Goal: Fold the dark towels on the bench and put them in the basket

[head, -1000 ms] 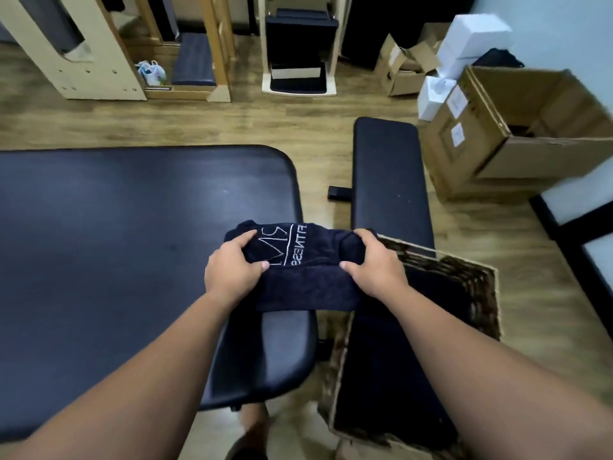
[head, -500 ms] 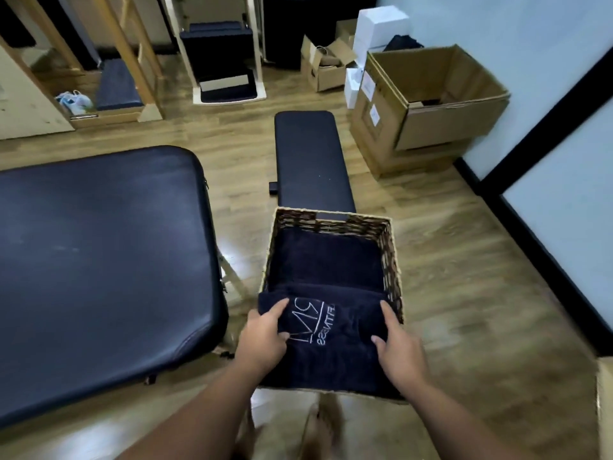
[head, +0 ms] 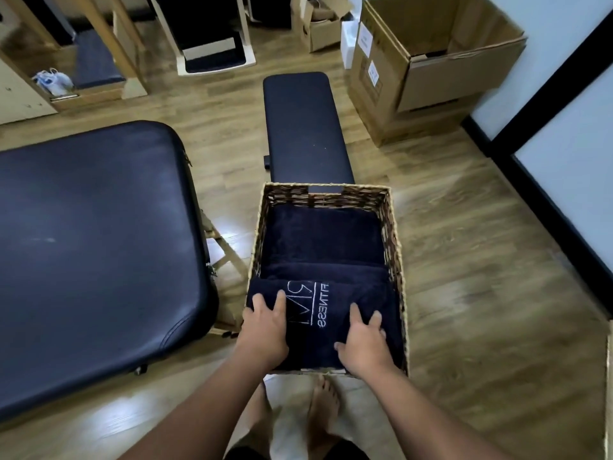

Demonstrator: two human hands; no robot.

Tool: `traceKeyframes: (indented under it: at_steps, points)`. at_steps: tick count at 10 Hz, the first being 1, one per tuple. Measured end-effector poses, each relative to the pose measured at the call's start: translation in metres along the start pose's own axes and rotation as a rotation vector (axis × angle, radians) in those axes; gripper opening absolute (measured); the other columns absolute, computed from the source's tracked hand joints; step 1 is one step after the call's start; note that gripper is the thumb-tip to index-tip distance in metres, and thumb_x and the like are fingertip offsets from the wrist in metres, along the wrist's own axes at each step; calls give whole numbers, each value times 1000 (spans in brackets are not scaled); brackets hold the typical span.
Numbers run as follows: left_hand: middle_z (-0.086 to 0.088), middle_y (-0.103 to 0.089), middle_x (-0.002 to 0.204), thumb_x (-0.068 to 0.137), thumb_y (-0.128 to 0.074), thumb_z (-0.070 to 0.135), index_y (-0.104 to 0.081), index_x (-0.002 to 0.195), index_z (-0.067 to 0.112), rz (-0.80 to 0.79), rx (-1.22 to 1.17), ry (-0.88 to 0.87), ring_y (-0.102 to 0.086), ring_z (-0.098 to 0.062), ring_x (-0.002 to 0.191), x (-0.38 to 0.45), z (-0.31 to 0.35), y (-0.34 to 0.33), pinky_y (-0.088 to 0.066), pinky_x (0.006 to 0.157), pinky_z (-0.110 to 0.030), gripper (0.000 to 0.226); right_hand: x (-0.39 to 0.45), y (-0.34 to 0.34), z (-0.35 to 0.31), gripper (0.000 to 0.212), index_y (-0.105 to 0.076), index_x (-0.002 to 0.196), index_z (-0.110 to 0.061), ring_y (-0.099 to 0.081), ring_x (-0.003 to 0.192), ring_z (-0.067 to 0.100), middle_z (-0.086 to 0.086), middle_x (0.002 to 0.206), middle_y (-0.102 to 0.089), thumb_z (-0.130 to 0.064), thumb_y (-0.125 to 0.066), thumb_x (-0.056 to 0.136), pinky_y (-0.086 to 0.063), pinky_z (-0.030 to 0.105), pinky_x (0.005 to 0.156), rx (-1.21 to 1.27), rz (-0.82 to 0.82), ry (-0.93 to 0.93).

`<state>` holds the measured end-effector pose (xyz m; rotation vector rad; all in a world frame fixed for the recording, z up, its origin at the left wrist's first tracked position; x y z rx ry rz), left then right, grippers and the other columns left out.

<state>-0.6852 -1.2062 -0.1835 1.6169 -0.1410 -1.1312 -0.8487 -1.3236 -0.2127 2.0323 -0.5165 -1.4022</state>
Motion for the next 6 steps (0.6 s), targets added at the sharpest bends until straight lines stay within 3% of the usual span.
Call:
traceKeyframes:
  at_steps: [1, 2, 3, 4, 5, 6]
  points:
    - [-23, -20, 138, 91, -60, 18, 10, 160, 18, -91, 25, 30, -46, -38, 114, 14, 0, -18, -43, 100, -40, 99, 13, -12, 12, 90, -7, 157, -35, -24, 144, 42, 19, 161, 2, -32, -70, 93, -40, 45, 108, 67, 22, 1]
    - [-24, -13, 145, 90, -57, 11, 11, 160, 23, -149, -61, 56, -46, -39, 120, 26, -4, -35, -43, 104, -40, 99, 23, -14, 24, 95, -15, 150, -40, -51, 119, 31, 14, 153, -9, -33, -81, 83, -47, 35, 99, 149, -1, 35]
    - [-18, -13, 144, 88, -58, 10, 6, 161, 28, -112, -178, 30, -46, -37, 121, 27, -10, -34, -41, 108, -39, 99, 25, -6, 28, 91, -24, 144, -46, -56, 85, 13, 7, 144, -17, -27, -85, 78, -47, 25, 83, 233, -51, 83]
    - [-15, -17, 146, 87, -62, 16, -6, 162, 28, -85, -293, -30, -44, -37, 128, 16, -14, -30, -37, 113, -36, 94, 19, -2, 27, 94, -20, 151, -44, -57, 107, 21, 10, 154, -13, -29, -81, 81, -45, 24, 91, 212, -103, 109]
    - [-15, -19, 152, 89, -68, 21, -25, 158, 22, -58, -433, -45, -37, -34, 140, 6, -18, -18, -29, 118, -30, 81, 8, 5, 21, 90, -21, 157, -32, -43, 138, 28, 12, 161, -16, -38, -75, 86, -37, 29, 108, 168, -120, 105]
    - [-7, -38, 143, 93, -66, 22, -45, 149, 15, 3, -470, -83, -45, -23, 135, -12, -25, -7, -29, 112, -20, 60, -5, 22, 14, 67, -45, 149, -22, -52, 131, 19, 2, 149, -48, -40, -71, 89, -41, 26, 108, 129, -84, 177]
Point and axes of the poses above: each hand's wrist, its own x-axis towards the middle knuckle, its own y-axis out of the back of the hand, z = x × y, the point moved 9 cm from there along x, towards the middle knuckle
